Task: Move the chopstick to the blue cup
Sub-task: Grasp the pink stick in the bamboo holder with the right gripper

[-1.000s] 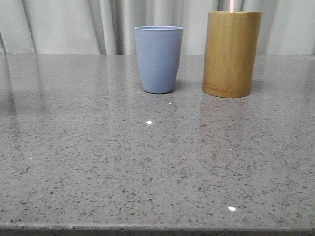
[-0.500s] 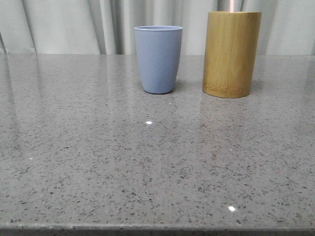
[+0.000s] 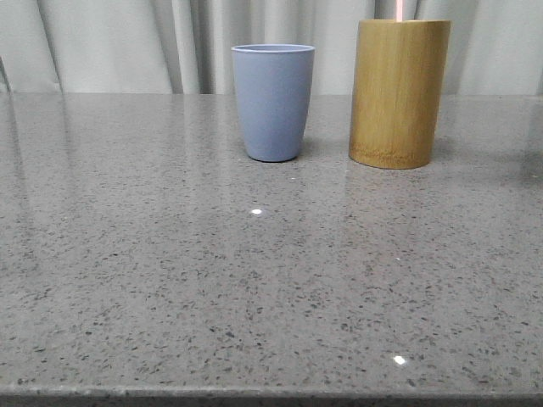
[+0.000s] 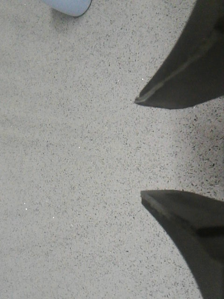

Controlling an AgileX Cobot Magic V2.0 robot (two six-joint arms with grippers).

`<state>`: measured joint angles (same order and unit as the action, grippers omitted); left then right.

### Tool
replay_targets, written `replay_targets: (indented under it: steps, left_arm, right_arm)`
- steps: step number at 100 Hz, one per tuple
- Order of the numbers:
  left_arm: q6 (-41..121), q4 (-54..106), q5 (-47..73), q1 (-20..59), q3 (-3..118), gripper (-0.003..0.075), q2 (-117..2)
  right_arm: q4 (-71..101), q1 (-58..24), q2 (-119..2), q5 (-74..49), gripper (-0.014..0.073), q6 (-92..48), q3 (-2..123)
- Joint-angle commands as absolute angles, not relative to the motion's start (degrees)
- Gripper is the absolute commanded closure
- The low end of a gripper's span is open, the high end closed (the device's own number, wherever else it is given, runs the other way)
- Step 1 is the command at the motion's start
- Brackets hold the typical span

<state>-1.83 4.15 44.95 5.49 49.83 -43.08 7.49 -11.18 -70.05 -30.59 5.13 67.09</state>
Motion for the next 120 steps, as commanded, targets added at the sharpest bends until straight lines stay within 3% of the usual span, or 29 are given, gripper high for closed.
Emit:
replay_targets:
  steps: [1,46,120]
  left_arm:
    - [-2.35,4.3,40.47,5.28,51.33,0.0344,-42.88]
    - [-2.35,4.3,40.47,5.28,51.33,0.0344,-42.88]
    - [-2.35,4.3,40.47,5.28,51.33,0.0344,-42.88]
  right_arm:
    - [7.79,-11.97,-72.15,-26.15,0.0281,4.42,71.62]
    - [8.4,-13.31,-83.46,-25.09,0.0281,4.42,81.84]
    - [9.19,-13.89,-91.22,-19.87,0.0281,4.42,86.52]
